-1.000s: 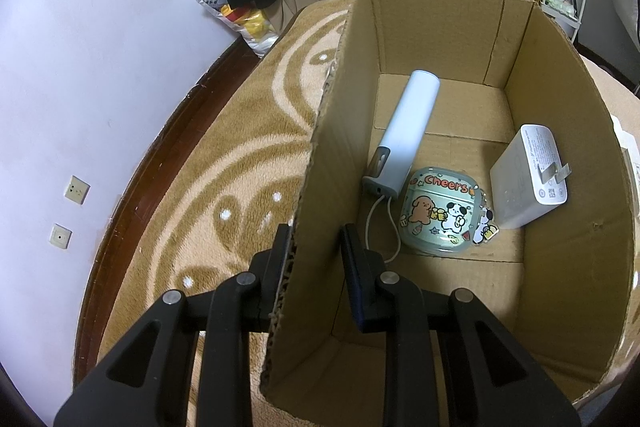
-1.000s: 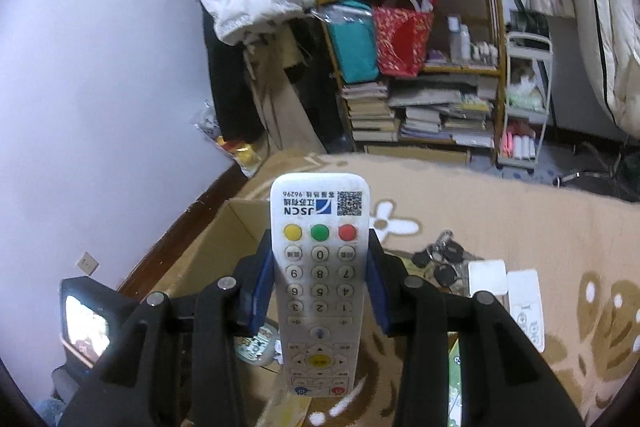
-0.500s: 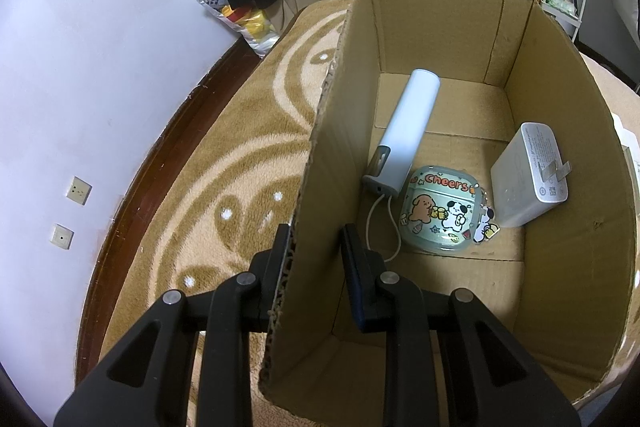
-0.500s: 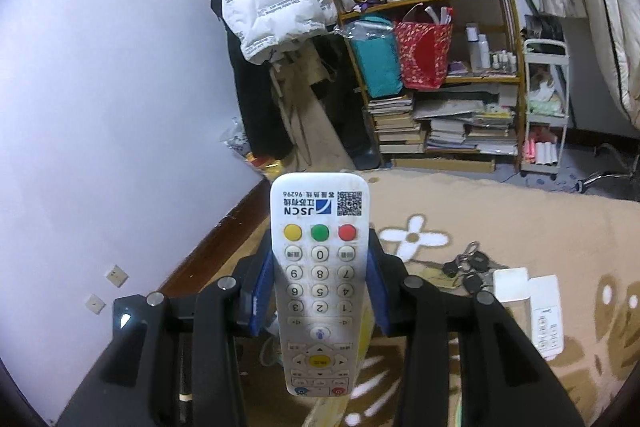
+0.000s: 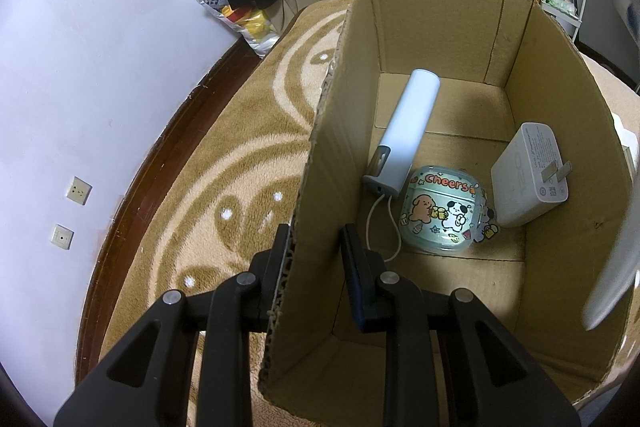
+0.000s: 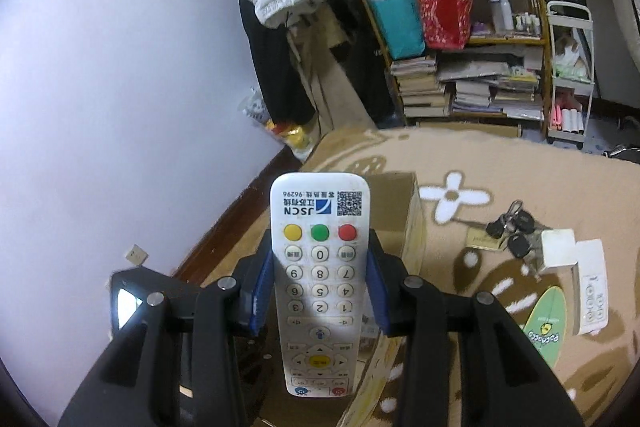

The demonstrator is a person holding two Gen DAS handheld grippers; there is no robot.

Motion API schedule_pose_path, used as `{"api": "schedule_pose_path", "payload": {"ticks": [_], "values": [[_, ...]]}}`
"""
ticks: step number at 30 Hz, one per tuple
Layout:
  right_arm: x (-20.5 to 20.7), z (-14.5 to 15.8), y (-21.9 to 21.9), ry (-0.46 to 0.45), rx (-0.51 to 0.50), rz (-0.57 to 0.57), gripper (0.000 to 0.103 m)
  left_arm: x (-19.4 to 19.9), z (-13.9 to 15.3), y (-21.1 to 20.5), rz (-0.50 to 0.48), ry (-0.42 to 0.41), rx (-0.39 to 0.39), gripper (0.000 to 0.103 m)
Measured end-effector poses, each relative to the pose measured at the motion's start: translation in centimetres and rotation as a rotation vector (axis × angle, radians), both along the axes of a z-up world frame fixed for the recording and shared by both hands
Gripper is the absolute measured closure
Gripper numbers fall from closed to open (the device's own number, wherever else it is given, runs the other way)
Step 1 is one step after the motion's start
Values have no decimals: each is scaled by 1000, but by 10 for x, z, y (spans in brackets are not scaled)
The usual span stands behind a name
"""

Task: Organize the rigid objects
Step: 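Carry the remote over the box and lower it in upright, then open the right tool and withdraw it from the box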

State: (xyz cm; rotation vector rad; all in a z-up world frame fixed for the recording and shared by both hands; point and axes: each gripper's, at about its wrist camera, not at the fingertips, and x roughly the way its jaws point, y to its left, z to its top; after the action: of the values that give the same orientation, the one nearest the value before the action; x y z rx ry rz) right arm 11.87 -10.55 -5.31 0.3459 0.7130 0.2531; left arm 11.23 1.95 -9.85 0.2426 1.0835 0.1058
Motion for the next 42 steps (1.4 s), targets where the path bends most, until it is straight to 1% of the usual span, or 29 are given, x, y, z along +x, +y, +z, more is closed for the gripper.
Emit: {"api": "schedule_pose_path", "payload": {"ticks": [3, 5, 9, 12, 18, 22, 23, 24, 25, 27, 28, 30, 32, 34, 36, 39, 42], "values": [[4, -11, 4, 19, -6, 17, 59, 0, 0, 0, 0, 1, 0, 79], [5, -18, 7, 25, -30, 17, 59, -1, 0, 0, 1, 1, -3, 79], [10, -32, 11, 65, -50, 15, 59, -1, 1, 0, 1, 1, -3, 79], [12, -39, 9, 65, -68, 2, 59, -1, 1, 0, 2, 2, -2, 79], [13, -39, 3, 55, -60, -3, 59, 1, 0, 0, 5, 8, -4, 79], [10, -32, 6, 37, -129, -7, 57, 1, 0, -1, 3, 8, -1, 80], [9, -30, 7, 30, -147, -13, 55, 1, 0, -1, 4, 9, -2, 80], [7, -27, 7, 23, -156, -18, 49, 1, -1, -2, 4, 9, -2, 80], [7, -25, 6, 17, -156, -23, 45, 1, -1, -2, 4, 8, -1, 80], [4, -20, 2, 5, -149, -44, 32, 1, 0, -2, 3, 8, 0, 80], [3, -19, 0, 0, -150, -56, 29, 1, 0, -1, 3, 8, 1, 79], [2, -17, -6, -10, -166, -87, 16, 2, -1, -2, 7, 7, -1, 79], [1, -19, -13, -9, -189, -121, 9, 3, -1, -2, 8, 7, -4, 79], [1, -21, -22, 5, -195, -151, 6, 4, -1, -1, 9, 7, -7, 79], [0, -24, -31, 22, -192, -185, 0, 4, -1, -1, 9, 7, -6, 79], [-5, -30, -48, 41, -213, -279, 0, 5, -1, -1, 8, 7, -6, 79], [-4, -41, -62, 88, -236, -323, 0, 5, -1, -1, 9, 7, -6, 79]]}}
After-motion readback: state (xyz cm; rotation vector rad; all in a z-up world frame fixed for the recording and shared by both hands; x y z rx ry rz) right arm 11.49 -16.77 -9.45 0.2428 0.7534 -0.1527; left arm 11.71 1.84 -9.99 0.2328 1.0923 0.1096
